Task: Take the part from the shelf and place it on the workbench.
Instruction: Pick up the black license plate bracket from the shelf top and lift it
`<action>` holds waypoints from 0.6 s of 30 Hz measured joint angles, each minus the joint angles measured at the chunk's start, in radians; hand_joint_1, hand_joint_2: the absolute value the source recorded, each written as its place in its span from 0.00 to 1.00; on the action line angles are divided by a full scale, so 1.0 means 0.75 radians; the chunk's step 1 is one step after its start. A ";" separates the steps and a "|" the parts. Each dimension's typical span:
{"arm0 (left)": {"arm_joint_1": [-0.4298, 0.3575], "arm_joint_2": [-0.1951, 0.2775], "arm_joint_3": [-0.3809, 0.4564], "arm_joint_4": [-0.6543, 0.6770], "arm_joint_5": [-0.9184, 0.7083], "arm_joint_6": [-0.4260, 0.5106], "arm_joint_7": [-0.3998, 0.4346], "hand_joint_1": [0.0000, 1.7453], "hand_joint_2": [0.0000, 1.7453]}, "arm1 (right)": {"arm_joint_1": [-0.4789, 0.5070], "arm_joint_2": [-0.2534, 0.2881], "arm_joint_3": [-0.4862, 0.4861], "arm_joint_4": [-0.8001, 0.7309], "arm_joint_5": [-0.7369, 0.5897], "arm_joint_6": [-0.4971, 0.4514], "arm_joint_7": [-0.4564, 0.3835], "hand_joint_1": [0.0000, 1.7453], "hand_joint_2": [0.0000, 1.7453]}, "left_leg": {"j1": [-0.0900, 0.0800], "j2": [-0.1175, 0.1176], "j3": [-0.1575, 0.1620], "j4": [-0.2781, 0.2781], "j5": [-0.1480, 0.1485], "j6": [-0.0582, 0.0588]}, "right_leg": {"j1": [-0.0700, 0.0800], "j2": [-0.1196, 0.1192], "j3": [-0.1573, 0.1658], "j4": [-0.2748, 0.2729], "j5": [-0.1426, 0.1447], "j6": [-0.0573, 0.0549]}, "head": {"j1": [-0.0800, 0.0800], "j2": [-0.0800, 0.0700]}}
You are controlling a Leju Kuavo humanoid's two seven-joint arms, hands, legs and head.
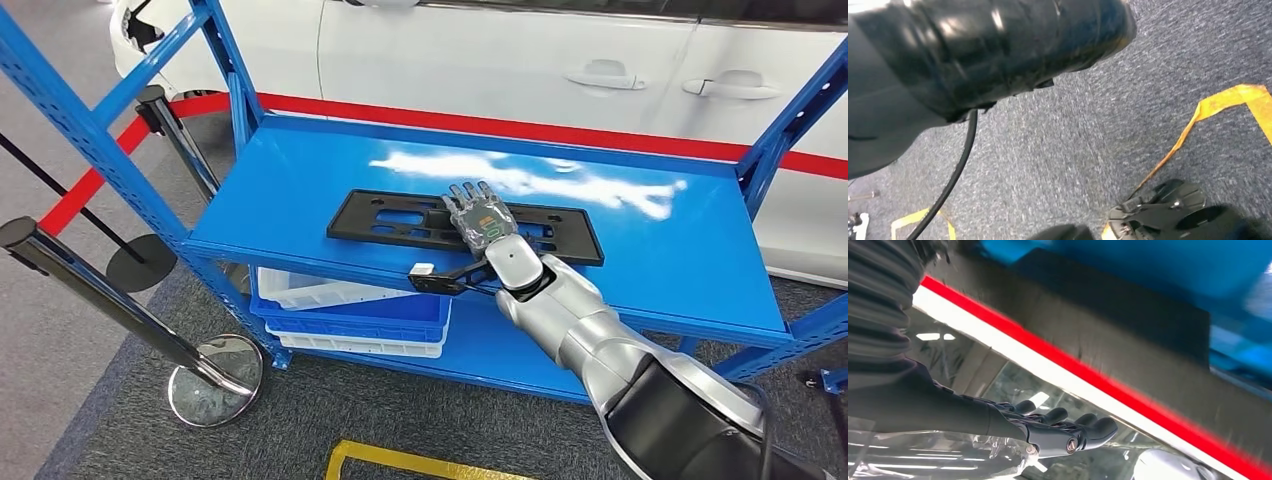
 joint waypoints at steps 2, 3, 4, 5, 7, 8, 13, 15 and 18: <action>-0.003 0.000 -0.004 0.000 0.000 0.000 -0.004 0.00 0.00 | -0.010 -0.013 0.000 0.001 0.003 0.023 0.004 1.00 1.00 | -0.006 -0.002 0.063 -0.129 0.037 0.014 | 0.001 0.002 -0.001 0.000 0.000 0.012 | 0.001 0.000; -0.004 0.000 -0.005 0.000 0.001 0.000 -0.006 0.00 0.00 | -0.013 -0.019 0.000 0.002 0.002 0.034 0.002 1.00 1.00 | -0.011 -0.004 0.071 -0.146 0.034 0.024 | 0.001 0.002 -0.003 -0.002 0.002 0.020 | 0.001 0.000; -0.004 0.000 -0.006 0.000 0.001 0.000 -0.008 0.00 0.00 | -0.014 -0.024 0.000 0.002 0.002 0.043 -0.001 1.00 1.00 | -0.015 -0.005 0.072 -0.151 0.036 0.034 | 0.000 0.002 -0.003 -0.006 0.004 0.028 | 0.001 0.000; -0.003 0.000 -0.006 0.000 0.001 0.000 -0.010 0.00 0.00 | -0.014 -0.028 0.000 0.002 0.001 0.049 -0.004 1.00 1.00 | -0.014 -0.004 0.075 -0.157 0.040 0.045 | -0.001 0.002 -0.003 -0.008 0.004 0.037 | 0.002 0.000; -0.002 0.001 -0.007 0.000 0.001 0.000 -0.012 0.00 0.00 | -0.015 -0.038 0.000 0.002 0.000 0.053 -0.010 1.00 1.00 | -0.011 -0.001 0.084 -0.175 0.049 0.065 | -0.002 -0.001 -0.018 0.027 -0.023 0.047 | 0.004 0.000; -0.003 0.001 -0.007 0.000 0.001 0.000 -0.012 0.00 0.00 | -0.014 -0.043 0.000 0.002 -0.001 0.054 -0.011 1.00 1.00 | -0.010 0.001 0.088 -0.182 0.053 0.073 | -0.002 -0.003 -0.044 0.084 -0.057 0.049 | 0.005 0.000; -0.003 0.003 -0.009 0.000 0.000 0.000 -0.014 0.00 0.00 | -0.001 -0.059 0.000 0.004 -0.010 0.053 -0.015 1.00 1.00 | -0.016 0.001 0.088 -0.173 0.046 0.084 | -0.002 -0.005 -0.172 0.344 -0.131 0.052 | 0.006 0.000; -0.002 0.003 -0.011 0.000 0.000 0.000 -0.015 0.00 0.00 | -0.006 -0.062 0.000 0.004 -0.010 0.051 -0.015 1.00 1.00 | -0.016 -0.001 0.088 -0.160 0.036 0.077 | -0.005 -0.006 -0.097 0.183 -0.047 0.050 | 0.007 0.000; -0.004 0.004 -0.012 0.000 0.001 -0.004 -0.029 0.00 0.00 | -0.011 -0.063 0.000 0.003 -0.014 0.038 -0.025 1.00 1.00 | -0.022 -0.003 0.077 -0.136 0.023 0.057 | -0.002 -0.005 -0.022 0.029 -0.007 0.040 | 0.003 0.000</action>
